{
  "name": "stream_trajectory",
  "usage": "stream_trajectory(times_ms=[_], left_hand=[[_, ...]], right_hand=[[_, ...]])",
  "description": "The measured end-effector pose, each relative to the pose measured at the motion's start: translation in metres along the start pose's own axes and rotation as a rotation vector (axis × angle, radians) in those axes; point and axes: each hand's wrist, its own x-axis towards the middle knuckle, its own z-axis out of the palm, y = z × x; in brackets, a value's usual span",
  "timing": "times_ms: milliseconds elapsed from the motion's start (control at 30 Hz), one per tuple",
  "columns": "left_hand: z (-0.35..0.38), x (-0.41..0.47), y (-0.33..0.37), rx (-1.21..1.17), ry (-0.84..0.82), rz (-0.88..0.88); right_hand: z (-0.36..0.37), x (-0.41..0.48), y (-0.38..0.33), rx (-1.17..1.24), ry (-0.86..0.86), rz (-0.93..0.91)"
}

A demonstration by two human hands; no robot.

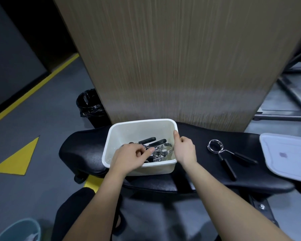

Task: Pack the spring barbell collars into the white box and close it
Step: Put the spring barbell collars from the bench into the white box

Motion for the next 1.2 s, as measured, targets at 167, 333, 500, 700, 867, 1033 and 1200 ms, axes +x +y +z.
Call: stream_trajectory(times_ms=[167, 333, 500, 700, 867, 1033, 1200], left_hand=[[0.002, -0.009, 0.001, 0.2, -0.033, 0.111], [0.005, -0.006, -0.002, 0.254, 0.007, 0.162], [0.008, -0.004, -0.004, 0.31, 0.079, 0.218], [0.01, -0.004, -0.006, 0.408, 0.116, 0.226], [0.01, -0.002, -0.005, 0.428, 0.111, 0.188], [0.007, -0.004, 0.001, 0.459, 0.101, 0.108], [0.003, -0.008, 0.012, 0.454, 0.096, 0.015]], right_hand=[[-0.013, -0.011, 0.006, 0.084, 0.042, 0.029], [-0.055, -0.008, 0.061, -0.189, 0.335, -0.028], [-0.09, -0.002, 0.11, -0.468, 0.217, 0.175], [-0.094, 0.004, 0.118, -0.508, 0.184, 0.198], [-0.092, -0.002, 0.109, -0.275, 0.165, 0.188], [-0.094, -0.01, 0.071, -0.011, 0.175, -0.066], [-0.108, -0.032, 0.007, 0.202, 0.158, -0.284]])
